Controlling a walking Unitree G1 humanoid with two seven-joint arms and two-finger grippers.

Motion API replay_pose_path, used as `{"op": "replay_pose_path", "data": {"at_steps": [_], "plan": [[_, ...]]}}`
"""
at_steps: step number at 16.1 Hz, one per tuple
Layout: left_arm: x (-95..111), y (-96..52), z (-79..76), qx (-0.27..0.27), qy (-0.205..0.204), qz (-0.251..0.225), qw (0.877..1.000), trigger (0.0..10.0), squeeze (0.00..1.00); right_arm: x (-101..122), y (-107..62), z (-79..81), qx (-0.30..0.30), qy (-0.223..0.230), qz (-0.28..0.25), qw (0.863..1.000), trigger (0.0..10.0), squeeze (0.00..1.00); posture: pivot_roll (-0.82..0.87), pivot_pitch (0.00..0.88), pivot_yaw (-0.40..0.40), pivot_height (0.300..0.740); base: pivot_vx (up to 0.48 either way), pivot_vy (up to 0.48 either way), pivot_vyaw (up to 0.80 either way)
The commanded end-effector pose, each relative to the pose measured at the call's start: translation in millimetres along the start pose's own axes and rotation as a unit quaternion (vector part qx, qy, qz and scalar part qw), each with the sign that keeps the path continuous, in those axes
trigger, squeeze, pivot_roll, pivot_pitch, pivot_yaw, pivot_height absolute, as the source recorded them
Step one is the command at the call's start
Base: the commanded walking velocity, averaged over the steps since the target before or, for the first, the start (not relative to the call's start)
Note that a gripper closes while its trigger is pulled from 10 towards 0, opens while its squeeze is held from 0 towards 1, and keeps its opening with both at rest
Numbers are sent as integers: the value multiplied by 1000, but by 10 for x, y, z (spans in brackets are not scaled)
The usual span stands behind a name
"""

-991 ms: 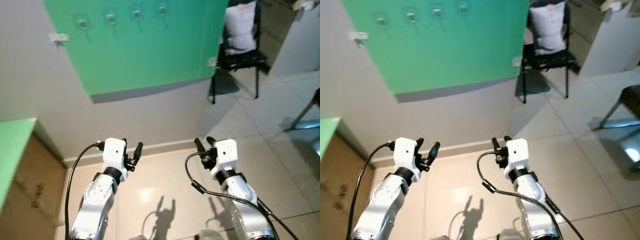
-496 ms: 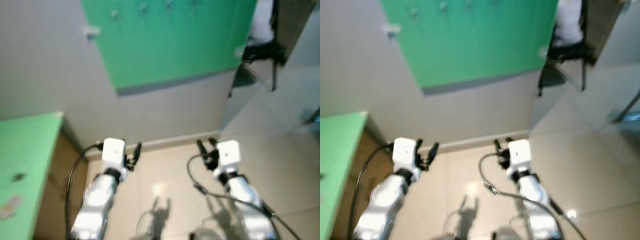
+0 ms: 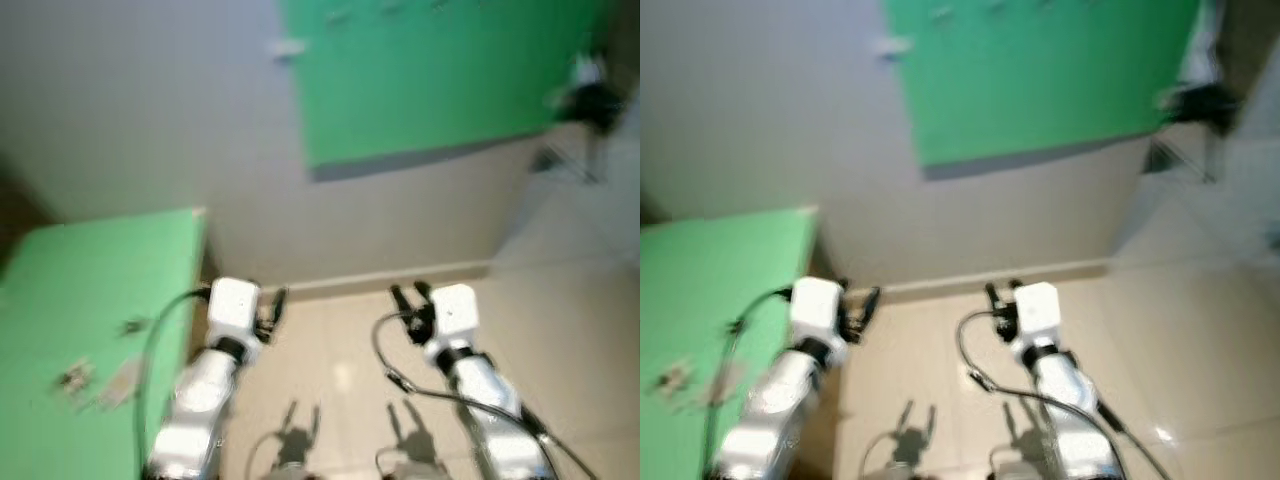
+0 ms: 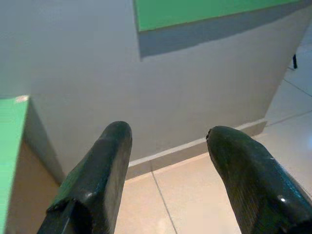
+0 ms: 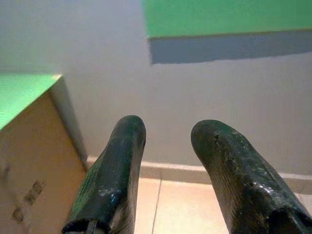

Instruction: Hang keys on a hook

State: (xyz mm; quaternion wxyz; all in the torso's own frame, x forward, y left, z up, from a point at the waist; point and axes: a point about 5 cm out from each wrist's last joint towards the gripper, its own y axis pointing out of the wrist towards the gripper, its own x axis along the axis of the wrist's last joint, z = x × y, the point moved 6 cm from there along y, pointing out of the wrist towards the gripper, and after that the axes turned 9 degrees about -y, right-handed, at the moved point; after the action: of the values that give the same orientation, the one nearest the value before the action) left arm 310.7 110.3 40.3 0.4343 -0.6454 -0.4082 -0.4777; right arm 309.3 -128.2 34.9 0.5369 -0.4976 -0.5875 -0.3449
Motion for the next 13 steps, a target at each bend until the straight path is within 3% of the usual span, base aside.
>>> {"op": "replay_pose_path", "data": {"at_steps": [1, 9, 13], "plan": [[-3, -24, 51, 7, 10, 0, 1000, 10000, 0, 61, 31, 39, 6, -1, -10, 1000, 10000, 0, -184, 42, 104, 732, 0, 0, 769], [-2, -41, 22, 4, 21, 0, 1000, 10000, 0, 45, 23, 86, 15, 0, -6, 1000, 10000, 0, -179, 69, 100, 732, 0, 0, 755], [25, -11, -91, -10, 23, 0, 1000, 10000, 0, 3, 46, 80, 15, 3, 6, 1000, 10000, 0, -180, 72, 104, 732, 0, -118, 553]]}}
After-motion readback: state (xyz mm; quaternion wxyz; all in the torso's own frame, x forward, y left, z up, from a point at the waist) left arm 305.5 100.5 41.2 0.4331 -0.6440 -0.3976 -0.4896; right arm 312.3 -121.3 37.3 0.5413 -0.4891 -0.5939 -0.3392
